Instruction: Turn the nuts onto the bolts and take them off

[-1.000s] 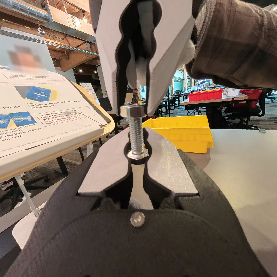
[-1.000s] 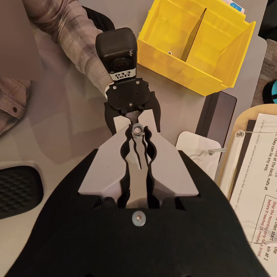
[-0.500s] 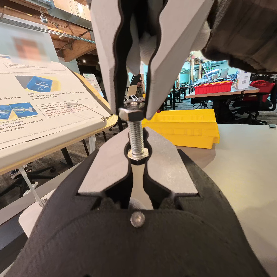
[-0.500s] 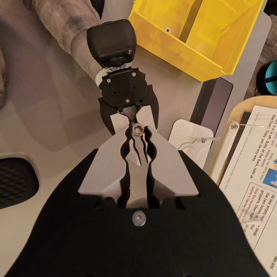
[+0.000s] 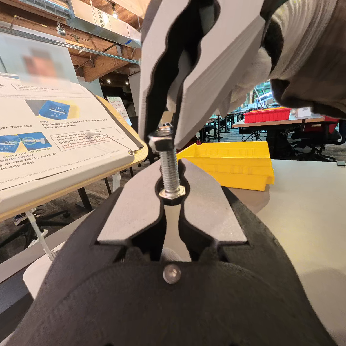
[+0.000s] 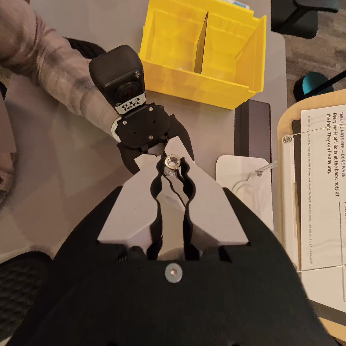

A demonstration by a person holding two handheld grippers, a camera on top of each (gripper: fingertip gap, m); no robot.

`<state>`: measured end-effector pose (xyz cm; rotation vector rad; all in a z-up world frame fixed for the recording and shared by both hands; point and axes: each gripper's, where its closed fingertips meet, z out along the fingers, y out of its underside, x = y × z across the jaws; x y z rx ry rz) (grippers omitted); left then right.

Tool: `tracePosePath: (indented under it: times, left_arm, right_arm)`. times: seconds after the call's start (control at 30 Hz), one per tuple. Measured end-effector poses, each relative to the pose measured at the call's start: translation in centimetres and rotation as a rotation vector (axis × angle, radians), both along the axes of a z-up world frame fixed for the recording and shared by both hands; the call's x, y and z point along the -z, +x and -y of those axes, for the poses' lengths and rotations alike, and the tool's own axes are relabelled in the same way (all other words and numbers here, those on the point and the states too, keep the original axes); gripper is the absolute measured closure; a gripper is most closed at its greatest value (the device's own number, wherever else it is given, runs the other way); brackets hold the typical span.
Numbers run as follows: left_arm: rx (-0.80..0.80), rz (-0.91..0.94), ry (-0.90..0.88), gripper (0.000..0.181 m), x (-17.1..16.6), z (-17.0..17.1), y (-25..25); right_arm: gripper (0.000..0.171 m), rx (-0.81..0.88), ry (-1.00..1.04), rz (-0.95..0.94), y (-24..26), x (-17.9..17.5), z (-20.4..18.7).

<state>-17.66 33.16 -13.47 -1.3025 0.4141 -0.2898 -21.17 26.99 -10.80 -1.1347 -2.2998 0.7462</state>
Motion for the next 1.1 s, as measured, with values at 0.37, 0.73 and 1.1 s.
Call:
tracePosePath:
  times: [0.37,0.73,1.1]
  left_arm:
    - [0.051,0.051,0.033,0.171,-1.3,0.8,0.4]
    - [-0.009,0.036,0.019,0.171,-0.9,0.3,-0.1]
    - [-0.104,-0.026,-0.009,0.171,0.4,-0.6,-0.8]
  right_arm:
    - [0.156,0.005,-0.161,-0.175,0.0,-1.2,0.7]
    - [0.156,0.1,-0.134,-0.156,-0.2,-0.9,0.3]
    - [0.156,0.337,-0.154,-0.161,-0.3,0.0,-0.7]
